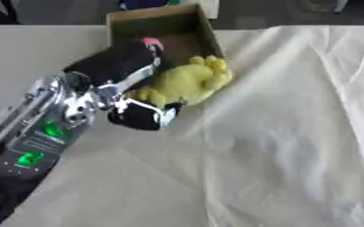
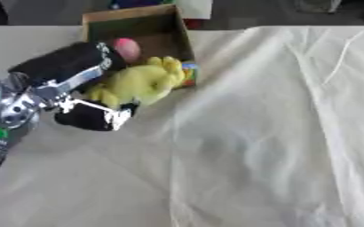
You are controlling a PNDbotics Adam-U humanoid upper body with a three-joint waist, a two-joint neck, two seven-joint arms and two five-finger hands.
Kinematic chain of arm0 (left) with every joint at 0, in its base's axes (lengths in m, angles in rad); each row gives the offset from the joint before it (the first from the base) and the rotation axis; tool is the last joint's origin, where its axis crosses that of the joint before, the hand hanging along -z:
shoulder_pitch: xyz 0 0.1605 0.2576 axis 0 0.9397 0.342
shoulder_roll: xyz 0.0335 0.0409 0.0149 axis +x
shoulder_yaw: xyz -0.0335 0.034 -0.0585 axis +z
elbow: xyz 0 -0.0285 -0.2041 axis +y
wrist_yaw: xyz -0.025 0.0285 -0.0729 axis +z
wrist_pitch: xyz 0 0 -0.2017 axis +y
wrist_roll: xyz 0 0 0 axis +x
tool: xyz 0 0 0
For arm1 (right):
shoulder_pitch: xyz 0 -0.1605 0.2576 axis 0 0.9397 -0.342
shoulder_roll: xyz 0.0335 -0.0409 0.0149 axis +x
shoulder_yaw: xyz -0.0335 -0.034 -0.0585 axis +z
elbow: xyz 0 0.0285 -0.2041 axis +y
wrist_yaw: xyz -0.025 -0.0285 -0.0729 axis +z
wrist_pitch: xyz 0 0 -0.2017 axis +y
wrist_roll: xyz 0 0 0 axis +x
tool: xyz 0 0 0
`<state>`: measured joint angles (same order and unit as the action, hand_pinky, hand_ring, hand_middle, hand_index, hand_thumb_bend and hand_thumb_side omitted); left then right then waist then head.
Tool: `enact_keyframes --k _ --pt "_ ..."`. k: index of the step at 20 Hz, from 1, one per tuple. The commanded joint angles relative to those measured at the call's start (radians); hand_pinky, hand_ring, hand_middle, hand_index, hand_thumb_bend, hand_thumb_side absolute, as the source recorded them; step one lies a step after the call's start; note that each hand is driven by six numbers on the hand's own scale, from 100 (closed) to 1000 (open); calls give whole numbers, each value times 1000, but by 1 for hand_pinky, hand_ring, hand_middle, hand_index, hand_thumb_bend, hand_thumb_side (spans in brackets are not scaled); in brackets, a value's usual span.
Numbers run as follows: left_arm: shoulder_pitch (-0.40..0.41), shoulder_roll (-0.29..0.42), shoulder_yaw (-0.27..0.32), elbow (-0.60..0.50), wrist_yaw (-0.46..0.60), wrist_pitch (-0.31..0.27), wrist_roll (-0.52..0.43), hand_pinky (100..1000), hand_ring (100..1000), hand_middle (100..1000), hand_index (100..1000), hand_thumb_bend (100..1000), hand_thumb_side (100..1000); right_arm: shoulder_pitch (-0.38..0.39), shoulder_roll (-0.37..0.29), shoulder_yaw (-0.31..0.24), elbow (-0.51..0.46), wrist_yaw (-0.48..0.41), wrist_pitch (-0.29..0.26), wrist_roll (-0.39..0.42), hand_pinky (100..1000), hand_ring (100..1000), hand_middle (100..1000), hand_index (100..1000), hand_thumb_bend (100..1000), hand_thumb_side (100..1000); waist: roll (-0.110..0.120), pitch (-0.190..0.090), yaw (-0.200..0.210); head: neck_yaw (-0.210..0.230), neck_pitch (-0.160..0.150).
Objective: Pick up objects on the table and place them in the box.
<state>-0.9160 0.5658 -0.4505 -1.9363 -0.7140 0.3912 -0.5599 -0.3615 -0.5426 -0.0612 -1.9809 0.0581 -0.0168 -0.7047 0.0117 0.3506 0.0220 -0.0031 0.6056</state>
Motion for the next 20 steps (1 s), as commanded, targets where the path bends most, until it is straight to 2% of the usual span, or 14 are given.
enact_keyframes --k 1,6,13,20 --pt "-48 62 67 -30 -15 8 41 243 479 407 475 100 280 -16 -37 -6 -19 6 -3 2 638 663 524 712 100 644 1 -27 -4 1 2" --pt "-125 64 103 80 -91 -32 143 255 487 391 476 100 269 -30 -43 -1 -19 5 -8 9 638 662 524 712 100 643 5 -17 -22 22 -3" --pt "-218 -14 112 344 -227 -147 334 296 514 425 510 100 225 -57 -43 6 -19 3 -13 18 638 662 523 712 100 642 7 14 -54 57 -35" --pt "-261 -80 153 603 -389 -234 493 376 562 482 565 100 184 -80 -39 13 -19 -1 -20 28 639 662 523 712 100 643 11 37 -84 87 -73"
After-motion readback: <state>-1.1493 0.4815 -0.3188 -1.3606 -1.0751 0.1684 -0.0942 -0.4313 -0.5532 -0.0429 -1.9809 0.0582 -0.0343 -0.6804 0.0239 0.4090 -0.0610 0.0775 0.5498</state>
